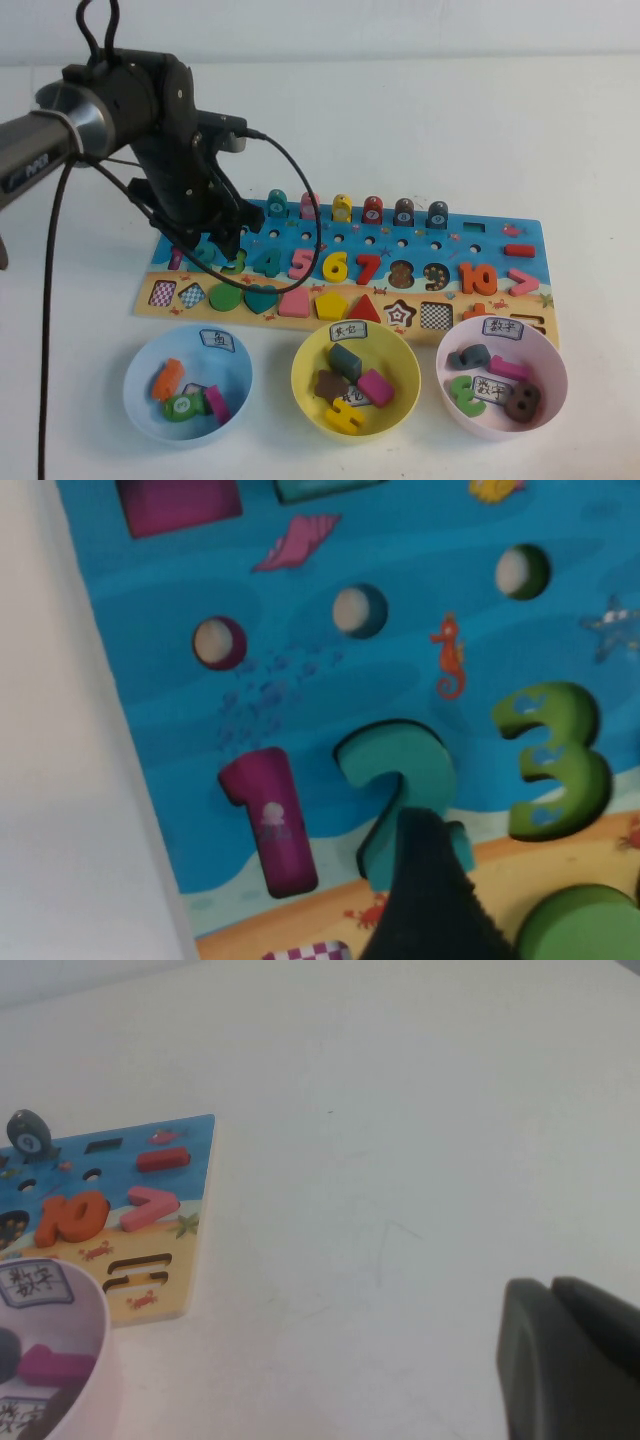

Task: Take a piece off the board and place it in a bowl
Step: Pick up the "number 2"

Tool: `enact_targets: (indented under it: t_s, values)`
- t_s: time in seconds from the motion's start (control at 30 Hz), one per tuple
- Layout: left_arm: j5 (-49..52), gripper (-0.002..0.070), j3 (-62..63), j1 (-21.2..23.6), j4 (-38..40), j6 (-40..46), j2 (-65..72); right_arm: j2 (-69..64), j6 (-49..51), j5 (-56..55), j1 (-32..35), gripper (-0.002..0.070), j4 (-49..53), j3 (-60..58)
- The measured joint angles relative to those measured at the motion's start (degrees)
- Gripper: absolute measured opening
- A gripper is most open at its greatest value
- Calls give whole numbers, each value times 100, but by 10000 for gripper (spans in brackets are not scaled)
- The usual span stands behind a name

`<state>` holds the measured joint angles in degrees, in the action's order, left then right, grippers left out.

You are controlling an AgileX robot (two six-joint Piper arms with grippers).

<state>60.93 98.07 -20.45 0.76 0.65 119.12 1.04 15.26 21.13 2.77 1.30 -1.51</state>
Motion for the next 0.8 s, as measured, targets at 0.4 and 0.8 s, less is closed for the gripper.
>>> enact_targets:
  t_s: [0.4,0.8]
  values:
    - [11,363,0,46,-170,-9,261,0,0,0,0,-18,0,0]
    - [1,349,0,181,-145,-95,364,0,0,0,0,-18,0,0]
